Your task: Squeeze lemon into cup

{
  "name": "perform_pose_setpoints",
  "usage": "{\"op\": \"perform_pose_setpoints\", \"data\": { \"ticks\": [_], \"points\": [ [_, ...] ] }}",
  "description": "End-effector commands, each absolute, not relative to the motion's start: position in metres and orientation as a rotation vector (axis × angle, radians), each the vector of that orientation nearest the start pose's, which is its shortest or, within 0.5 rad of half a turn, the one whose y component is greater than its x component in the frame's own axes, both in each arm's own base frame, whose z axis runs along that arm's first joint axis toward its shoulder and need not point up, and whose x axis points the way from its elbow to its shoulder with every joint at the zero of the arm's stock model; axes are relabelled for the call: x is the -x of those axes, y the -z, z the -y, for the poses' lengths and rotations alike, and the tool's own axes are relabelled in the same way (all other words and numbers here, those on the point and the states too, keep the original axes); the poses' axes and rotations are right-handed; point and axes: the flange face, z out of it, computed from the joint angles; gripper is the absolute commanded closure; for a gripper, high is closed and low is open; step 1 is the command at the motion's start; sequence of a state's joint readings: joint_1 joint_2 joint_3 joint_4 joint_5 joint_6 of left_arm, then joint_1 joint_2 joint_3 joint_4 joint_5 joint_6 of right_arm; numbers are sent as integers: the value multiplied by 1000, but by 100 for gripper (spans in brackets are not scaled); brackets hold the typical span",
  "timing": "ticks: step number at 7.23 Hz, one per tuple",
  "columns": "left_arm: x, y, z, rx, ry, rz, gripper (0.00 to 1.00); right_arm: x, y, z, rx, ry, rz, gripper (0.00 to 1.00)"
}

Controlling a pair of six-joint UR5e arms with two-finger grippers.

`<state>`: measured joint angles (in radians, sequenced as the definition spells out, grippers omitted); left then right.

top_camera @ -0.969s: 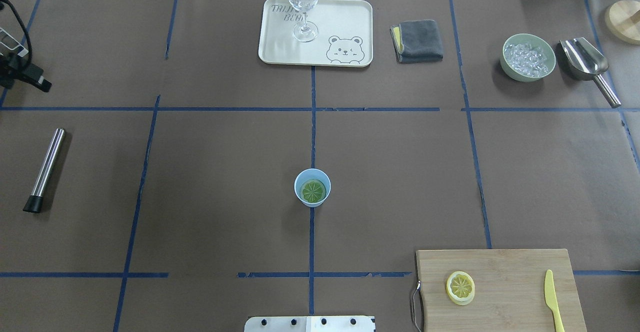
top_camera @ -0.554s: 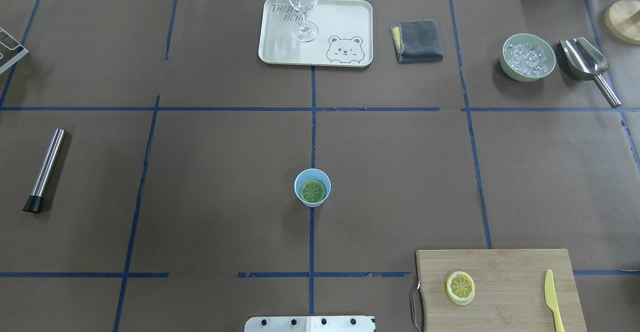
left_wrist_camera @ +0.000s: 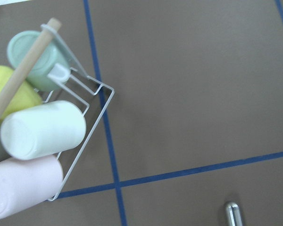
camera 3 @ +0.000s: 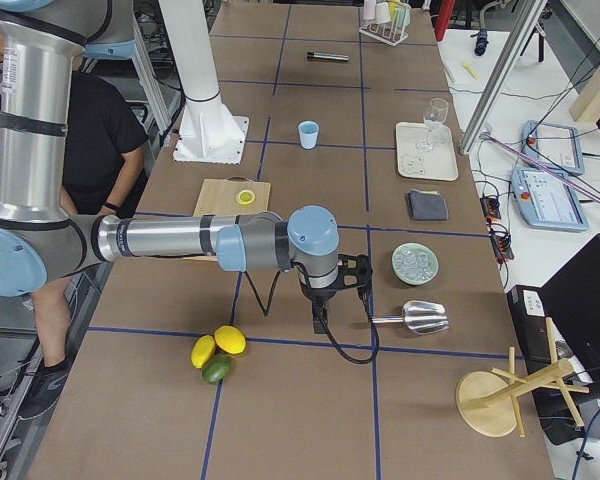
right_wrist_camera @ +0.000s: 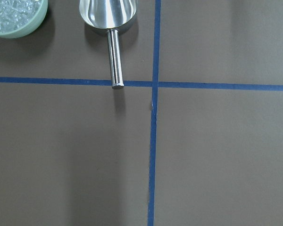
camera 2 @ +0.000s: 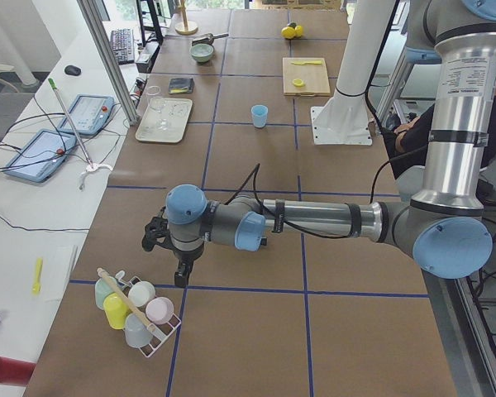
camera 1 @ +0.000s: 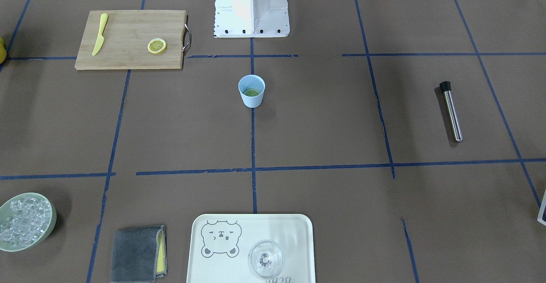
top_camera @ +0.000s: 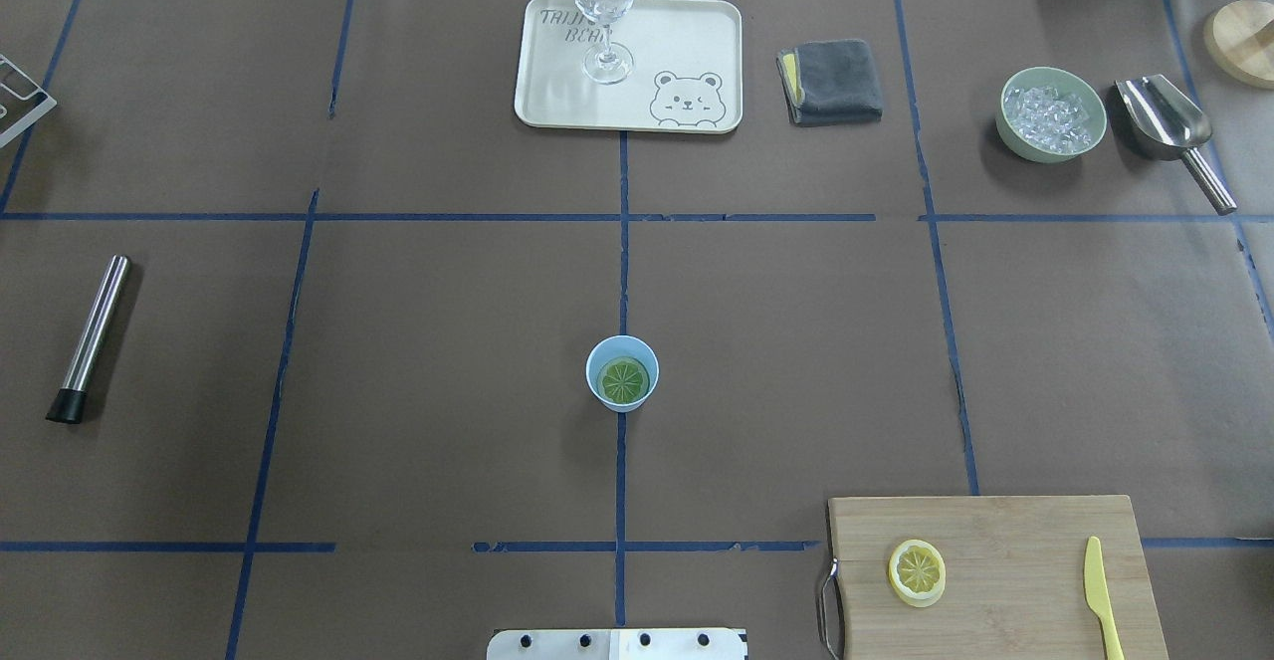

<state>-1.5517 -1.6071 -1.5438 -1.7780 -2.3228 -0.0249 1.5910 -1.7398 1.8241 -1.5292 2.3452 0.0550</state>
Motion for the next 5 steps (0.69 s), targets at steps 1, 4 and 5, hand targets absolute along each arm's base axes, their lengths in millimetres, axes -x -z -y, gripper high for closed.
{"op": "perform_pose_setpoints", "data": {
  "ticks": [1, 4, 5],
  "points": [
    [56, -647, 504, -159, -59, -750, 0, -71, -610, 424, -97, -25, 786, 0],
    [57, -640, 498, -148, -51, -750, 0, -71, -612, 422, -88, -29, 804, 0],
    [56, -635, 497, -127, -44, -752, 0, -70, -613, 422, -85, -30, 814, 0]
  ]
}}
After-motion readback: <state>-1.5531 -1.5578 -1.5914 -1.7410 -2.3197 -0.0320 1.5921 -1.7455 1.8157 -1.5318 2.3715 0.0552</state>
